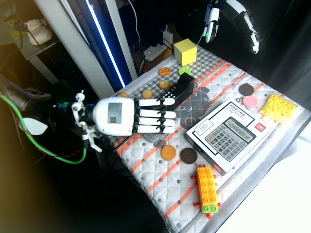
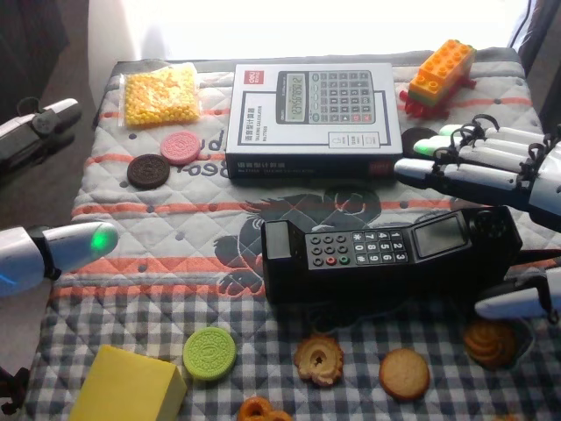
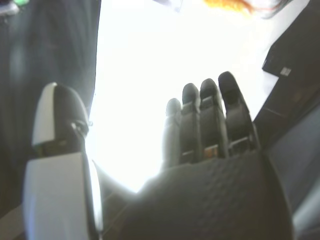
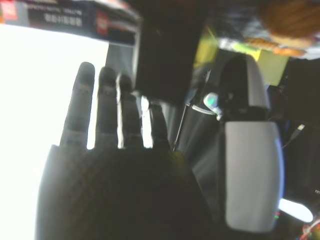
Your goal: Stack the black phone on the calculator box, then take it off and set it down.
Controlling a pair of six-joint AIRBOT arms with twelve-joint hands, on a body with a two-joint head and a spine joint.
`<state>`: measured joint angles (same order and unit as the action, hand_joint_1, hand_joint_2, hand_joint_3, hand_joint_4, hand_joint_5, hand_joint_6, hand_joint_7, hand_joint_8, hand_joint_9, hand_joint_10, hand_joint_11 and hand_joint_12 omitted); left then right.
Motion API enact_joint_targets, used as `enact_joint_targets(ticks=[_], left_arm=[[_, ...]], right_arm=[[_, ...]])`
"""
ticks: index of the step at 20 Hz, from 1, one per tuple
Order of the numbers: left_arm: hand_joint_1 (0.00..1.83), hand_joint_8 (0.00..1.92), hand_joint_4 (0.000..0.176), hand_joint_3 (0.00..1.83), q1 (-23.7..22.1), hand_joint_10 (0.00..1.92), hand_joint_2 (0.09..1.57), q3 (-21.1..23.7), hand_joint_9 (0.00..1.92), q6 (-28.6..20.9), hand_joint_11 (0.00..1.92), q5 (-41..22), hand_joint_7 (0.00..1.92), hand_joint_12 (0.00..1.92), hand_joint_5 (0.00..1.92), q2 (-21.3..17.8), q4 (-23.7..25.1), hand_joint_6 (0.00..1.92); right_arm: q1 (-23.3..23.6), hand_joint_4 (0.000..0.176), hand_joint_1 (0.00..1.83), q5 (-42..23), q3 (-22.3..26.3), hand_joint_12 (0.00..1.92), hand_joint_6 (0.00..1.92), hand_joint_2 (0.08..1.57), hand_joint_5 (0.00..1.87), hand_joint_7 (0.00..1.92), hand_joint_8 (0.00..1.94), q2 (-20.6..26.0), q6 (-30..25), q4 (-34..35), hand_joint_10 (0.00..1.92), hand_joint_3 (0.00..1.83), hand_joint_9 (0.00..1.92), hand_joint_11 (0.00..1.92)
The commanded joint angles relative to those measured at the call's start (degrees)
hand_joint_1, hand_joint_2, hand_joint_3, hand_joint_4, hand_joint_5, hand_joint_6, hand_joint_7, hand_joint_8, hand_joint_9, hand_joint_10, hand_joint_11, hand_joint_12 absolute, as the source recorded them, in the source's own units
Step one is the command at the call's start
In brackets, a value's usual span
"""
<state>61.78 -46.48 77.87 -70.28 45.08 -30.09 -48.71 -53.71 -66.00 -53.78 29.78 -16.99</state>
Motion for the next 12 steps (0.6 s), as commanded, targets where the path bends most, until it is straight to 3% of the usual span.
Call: enact_joint_targets(ticks=[1, 2, 3, 4, 6, 8, 9, 10, 11, 12], left_arm=[[0.84, 0.00, 0.071, 0.00, -0.19, 0.00, 0.92, -0.31, 0.22, -0.78, 0.00, -7.27, 0.28, 0.47, 0.23, -0.13, 0.95, 0.00], [0.83, 0.00, 0.055, 0.00, -0.06, 0.00, 0.93, -0.30, 0.23, -0.94, 0.00, -7.39, 0.29, 0.52, 0.24, -0.14, 0.95, 0.00], [0.82, 0.00, 0.050, 0.00, 0.11, 0.00, 0.93, -0.34, 0.23, -1.25, 0.00, -7.50, 0.28, 0.57, 0.23, -0.15, 0.94, 0.00], [0.81, 0.00, 0.050, 0.00, 0.40, 0.00, 0.93, -0.42, 0.22, -1.77, 0.00, -7.72, 0.27, 0.56, 0.22, -0.14, 0.88, 0.00], [0.81, 0.00, 0.029, 0.00, 1.04, 0.00, 0.94, -0.53, 0.20, -2.83, 0.00, -8.45, 0.24, 0.45, 0.20, -0.18, 0.74, 0.00], [0.79, 0.00, 0.060, 0.01, 1.37, 0.00, 0.97, -0.83, 0.13, -4.05, 0.00, -9.01, 0.17, 0.28, 0.15, -0.22, 0.73, 0.00], [0.82, 0.00, 0.087, 0.00, 1.41, 0.00, 0.97, -1.01, 0.14, -4.60, 0.00, -9.25, 0.18, 0.30, 0.16, -0.25, 0.74, 0.00], [0.84, 0.00, 0.090, 0.00, 1.42, 0.01, 0.98, -1.15, 0.17, -5.09, 0.00, -9.64, 0.20, 0.37, 0.17, -0.30, 0.87, 0.00], [0.86, 0.00, 0.108, 0.00, 1.44, 0.00, 0.98, -1.19, 0.17, -5.50, 0.00, -10.16, 0.21, 0.37, 0.16, -0.41, 1.04, 0.00], [0.87, 0.00, 0.135, 0.00, 1.46, 0.00, 0.99, -1.20, 0.16, -5.91, 0.00, -10.68, 0.21, 0.33, 0.14, -0.57, 1.26, 0.00]], right_arm=[[0.63, 0.142, 0.52, -6.77, 0.22, 0.00, 0.00, 0.96, 0.00, 0.01, 0.00, 0.56, -0.20, 1.82, 0.01, 0.00, 0.05, 0.00], [0.60, 0.153, 0.47, -7.22, 0.41, 0.00, 0.00, 0.98, 0.00, 0.00, 0.00, 0.87, -0.20, 2.15, 0.01, 0.00, 0.06, 0.01], [0.45, 0.171, 0.35, -7.76, 0.52, 0.00, 0.00, 1.04, 0.00, 0.00, 0.00, 1.03, -0.20, 2.72, 0.00, 0.01, 0.05, 0.00], [0.18, 0.175, 0.25, -8.57, 0.54, 0.00, 0.00, 1.06, 0.00, 0.00, 0.00, 1.18, -0.20, 3.52, 0.00, 0.01, 0.05, 0.00], [-0.65, 0.176, 0.19, -10.79, 0.57, 0.01, 0.00, 1.10, 0.00, 0.03, 0.01, 1.86, -0.11, 5.74, 0.00, 0.02, 0.06, 0.01], [-1.84, 0.164, 0.21, -13.23, 0.93, 0.01, 0.00, 1.13, 0.00, 0.05, 0.01, 2.60, 0.64, 8.24, 0.01, 0.02, 0.08, 0.03], [-2.57, 0.174, 0.20, -14.39, 1.29, 0.00, 0.00, 1.14, 0.00, 0.05, 0.01, 3.05, 1.17, 9.42, 0.00, 0.01, 0.07, 0.01], [-3.36, 0.168, 0.18, -15.74, 1.71, 0.00, 0.00, 1.14, 0.00, 0.06, 0.01, 3.51, 1.84, 10.73, 0.00, 0.01, 0.07, 0.01], [-4.30, 0.174, 0.18, -17.04, 2.21, 0.00, 0.00, 1.11, 0.00, 0.08, 0.01, 3.98, 2.55, 12.22, 0.00, 0.00, 0.07, 0.00], [-5.22, 0.176, 0.17, -18.30, 2.59, 0.00, 0.00, 1.08, 0.00, 0.09, 0.01, 4.36, 3.18, 13.48, 0.00, 0.00, 0.07, 0.00]])
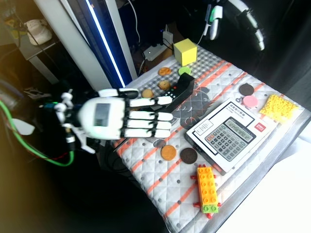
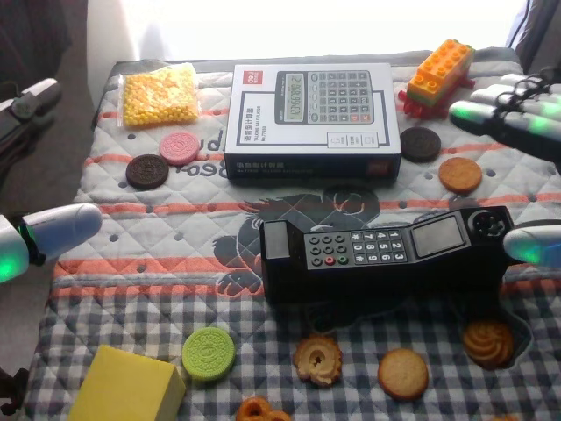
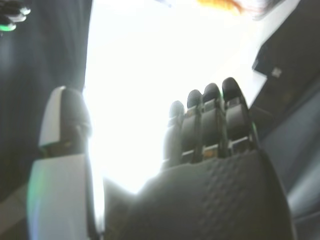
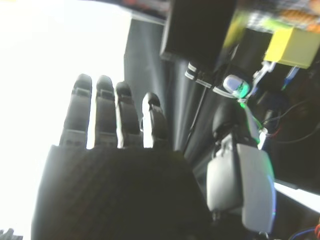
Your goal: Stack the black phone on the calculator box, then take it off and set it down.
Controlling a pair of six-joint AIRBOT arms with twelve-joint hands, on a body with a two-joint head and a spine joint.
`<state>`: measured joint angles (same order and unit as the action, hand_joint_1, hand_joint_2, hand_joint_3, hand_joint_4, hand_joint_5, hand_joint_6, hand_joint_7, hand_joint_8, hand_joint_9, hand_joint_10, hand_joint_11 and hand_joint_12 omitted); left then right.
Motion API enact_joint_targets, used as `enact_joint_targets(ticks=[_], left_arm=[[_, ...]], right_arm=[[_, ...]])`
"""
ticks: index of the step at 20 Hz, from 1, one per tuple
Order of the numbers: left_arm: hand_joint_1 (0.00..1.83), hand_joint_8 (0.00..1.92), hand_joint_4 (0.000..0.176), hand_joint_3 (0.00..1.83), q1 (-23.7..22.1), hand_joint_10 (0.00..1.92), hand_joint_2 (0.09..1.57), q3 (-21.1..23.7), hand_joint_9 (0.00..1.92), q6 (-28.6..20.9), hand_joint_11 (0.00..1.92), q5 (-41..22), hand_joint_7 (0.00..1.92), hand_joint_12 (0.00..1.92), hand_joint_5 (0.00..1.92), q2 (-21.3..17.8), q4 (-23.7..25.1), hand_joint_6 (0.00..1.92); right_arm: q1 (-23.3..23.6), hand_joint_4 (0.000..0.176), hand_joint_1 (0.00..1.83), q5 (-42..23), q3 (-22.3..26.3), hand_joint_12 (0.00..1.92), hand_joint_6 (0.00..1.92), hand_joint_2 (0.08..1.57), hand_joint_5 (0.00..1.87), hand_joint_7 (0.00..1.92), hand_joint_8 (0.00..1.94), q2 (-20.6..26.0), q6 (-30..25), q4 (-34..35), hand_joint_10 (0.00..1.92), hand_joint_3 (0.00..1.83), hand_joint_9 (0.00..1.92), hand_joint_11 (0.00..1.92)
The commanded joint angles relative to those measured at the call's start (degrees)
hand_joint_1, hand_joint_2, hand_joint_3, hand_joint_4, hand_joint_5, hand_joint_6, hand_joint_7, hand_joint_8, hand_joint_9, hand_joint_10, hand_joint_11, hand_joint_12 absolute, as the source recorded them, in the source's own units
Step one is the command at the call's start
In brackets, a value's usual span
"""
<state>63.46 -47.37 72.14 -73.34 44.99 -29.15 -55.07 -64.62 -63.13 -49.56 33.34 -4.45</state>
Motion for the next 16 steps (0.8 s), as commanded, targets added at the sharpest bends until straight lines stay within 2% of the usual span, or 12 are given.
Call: enact_joint_targets(ticks=[1, 3, 4, 7, 8, 9, 10, 11, 13, 14, 15, 16], left_arm=[[0.86, 0.00, 0.136, 0.00, -0.18, 0.00, 0.98, -0.30, 0.13, -0.81, 0.00, -8.35, 0.19, 0.28, 0.14, -0.64, 0.64, 0.00], [0.87, 0.00, 0.102, 0.01, 0.14, 0.01, 1.00, -0.32, 0.14, -3.14, 0.01, -10.91, 0.17, 0.28, 0.12, -0.90, 1.62, 0.00], [0.85, 0.00, 0.092, 0.00, 0.29, 0.00, 1.00, -0.31, 0.16, -4.11, 0.00, -11.89, 0.18, 0.34, 0.11, -1.02, 1.88, 0.00], [0.75, 0.00, 0.109, 0.01, 1.35, 0.00, 1.02, -0.39, 0.22, -8.66, 0.00, -16.92, 0.19, 0.53, 0.06, -1.52, 2.69, 0.00], [0.71, 0.00, 0.130, 0.01, 1.71, 0.00, 1.03, -0.46, 0.18, -10.14, 0.00, -18.54, 0.18, 0.47, 0.05, -1.63, 2.99, 0.00], [0.63, 0.00, 0.108, 0.01, 2.04, 0.00, 1.06, -0.54, 0.17, -11.79, 0.00, -20.31, 0.18, 0.48, 0.05, -1.72, 3.33, 0.00], [0.58, 0.00, 0.099, 0.00, 2.38, 0.01, 1.05, -0.62, 0.21, -13.42, 0.00, -21.79, 0.22, 0.59, 0.07, -1.75, 3.65, 0.00], [0.54, 0.00, 0.099, 0.01, 2.81, 0.01, 1.07, -0.66, 0.25, -14.71, 0.00, -23.26, 0.24, 0.66, 0.09, -1.75, 3.83, 0.00], [0.50, 0.00, 0.055, 0.01, 3.93, 0.01, 1.19, -0.74, 0.29, -18.04, 0.00, -25.82, 0.28, 0.81, 0.13, -1.75, 3.94, 0.00], [0.50, 0.01, 0.062, 0.00, 3.88, 0.01, 1.19, -1.27, 0.31, -19.63, 0.00, -25.83, 0.31, 0.79, 0.13, -1.57, 4.43, 0.00], [0.45, 0.01, 0.057, 0.01, 3.88, 0.01, 1.21, -1.65, 0.32, -21.02, 0.00, -25.83, 0.32, 0.78, 0.10, -1.31, 4.72, 0.00], [0.38, 0.01, 0.012, 0.01, 3.88, 0.02, 1.26, -1.91, 0.36, -22.13, 0.00, -25.83, 0.34, 0.85, 0.06, -1.09, 4.94, 0.00]], right_arm=[[-0.31, 0.176, 0.18, -9.19, 0.25, 0.00, 0.00, 1.05, 0.00, 0.12, 0.01, 0.54, 0.36, 3.09, 0.00, 0.00, 0.08, 0.00], [-3.69, 0.176, 0.17, -13.30, 0.80, 0.00, 0.00, 1.05, 0.00, 0.11, 0.00, 0.94, 0.98, 7.23, 0.00, 0.00, 0.08, 0.00], [-4.88, 0.176, 0.18, -14.83, 0.97, 0.00, 0.00, 1.07, 0.00, 0.10, 0.00, 1.01, 0.98, 8.80, 0.00, 0.00, 0.07, 0.00], [-10.03, 0.176, 0.18, -21.57, 1.71, 0.01, 0.01, 1.11, 0.02, 0.13, 0.01, 1.28, 0.99, 14.78, 0.01, 0.01, 0.10, 0.03], [-11.16, 0.176, 0.18, -23.78, 2.02, 0.02, 0.01, 1.11, 0.04, 0.15, 0.01, 1.31, 0.99, 16.43, 0.01, 0.01, 0.12, 0.04], [-11.97, 0.169, 0.26, -25.72, 2.42, 0.02, 0.01, 1.08, 0.07, 0.21, 0.01, 1.40, 0.99, 17.60, 0.02, 0.00, 0.18, 0.07], [-12.40, 0.164, 0.31, -27.32, 2.81, 0.02, 0.01, 1.07, 0.08, 0.22, 0.01, 1.52, 0.99, 18.19, 0.01, 0.00, 0.19, 0.06], [-12.72, 0.174, 0.36, -28.34, 3.12, 0.02, 0.00, 1.06, 0.08, 0.18, 0.00, 1.63, 0.99, 18.38, 0.00, 0.00, 0.16, 0.06], [-13.42, 0.176, 0.41, -30.49, 3.78, 0.02, 0.00, 1.09, 0.05, 0.16, 0.00, 1.80, 0.99, 18.42, 0.01, 0.01, 0.17, 0.08], [-13.79, 0.161, 0.41, -31.56, 4.05, 0.04, 0.01, 1.10, 0.06, 0.16, 0.00, 1.82, 0.99, 18.42, 0.01, 0.01, 0.18, 0.11], [-14.29, 0.140, 0.46, -32.67, 4.25, 0.03, 0.00, 1.12, 0.01, 0.13, 0.00, 1.82, 0.99, 18.42, 0.00, 0.01, 0.15, 0.10], [-14.65, 0.096, 0.43, -34.03, 4.48, 0.03, 0.00, 1.21, 0.03, 0.15, 0.00, 1.84, 0.99, 18.42, 0.00, 0.01, 0.17, 0.14]])
